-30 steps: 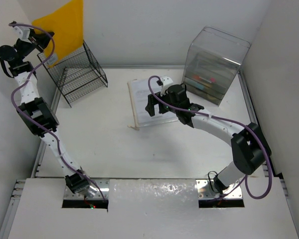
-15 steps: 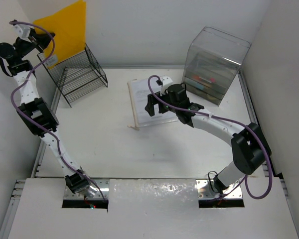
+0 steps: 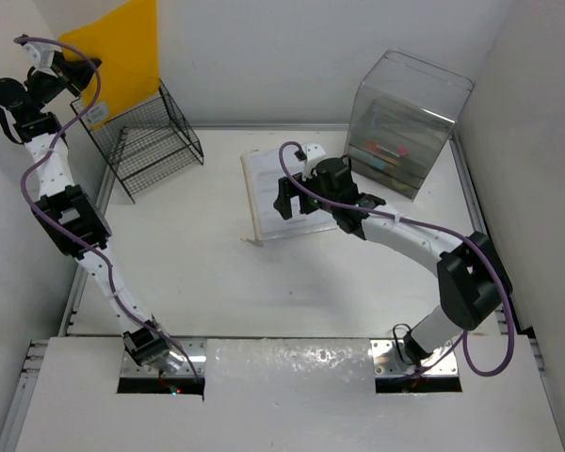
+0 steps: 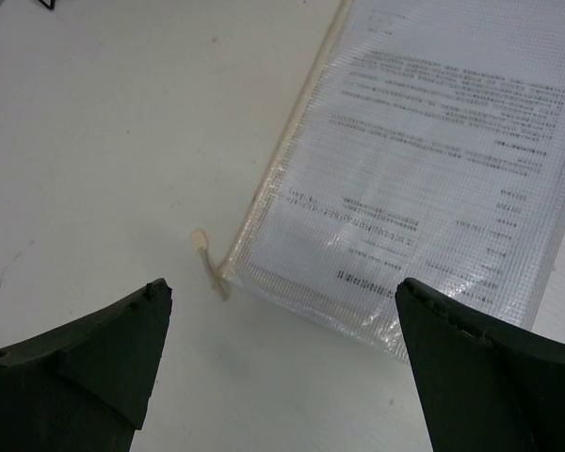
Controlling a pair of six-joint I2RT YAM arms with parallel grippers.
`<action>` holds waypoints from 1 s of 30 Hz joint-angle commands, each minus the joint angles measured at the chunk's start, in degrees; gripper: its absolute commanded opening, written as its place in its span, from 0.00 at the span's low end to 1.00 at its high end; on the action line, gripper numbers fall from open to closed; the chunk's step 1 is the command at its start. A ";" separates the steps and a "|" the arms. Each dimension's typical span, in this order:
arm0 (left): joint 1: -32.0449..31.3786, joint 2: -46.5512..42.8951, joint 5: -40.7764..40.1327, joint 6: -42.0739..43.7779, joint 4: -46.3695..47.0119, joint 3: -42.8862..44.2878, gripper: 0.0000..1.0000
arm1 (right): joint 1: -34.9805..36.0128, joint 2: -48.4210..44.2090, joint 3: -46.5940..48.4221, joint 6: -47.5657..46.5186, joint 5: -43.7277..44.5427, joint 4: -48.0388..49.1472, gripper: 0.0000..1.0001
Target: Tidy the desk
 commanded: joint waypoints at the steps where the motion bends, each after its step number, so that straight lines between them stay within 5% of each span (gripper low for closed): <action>1: 0.40 1.78 -0.77 0.00 -1.14 0.81 0.00 | 0.68 -0.19 2.48 -0.92 0.21 0.48 0.99; 17: 0.31 -1.38 -0.51 12.04 -5.89 1.16 0.00 | 1.03 -0.89 3.71 -2.50 0.92 -3.04 0.99; 30: 0.31 2.22 -2.43 0.45 6.49 -2.96 0.02 | 1.91 -2.12 3.80 -3.29 2.76 -4.18 0.99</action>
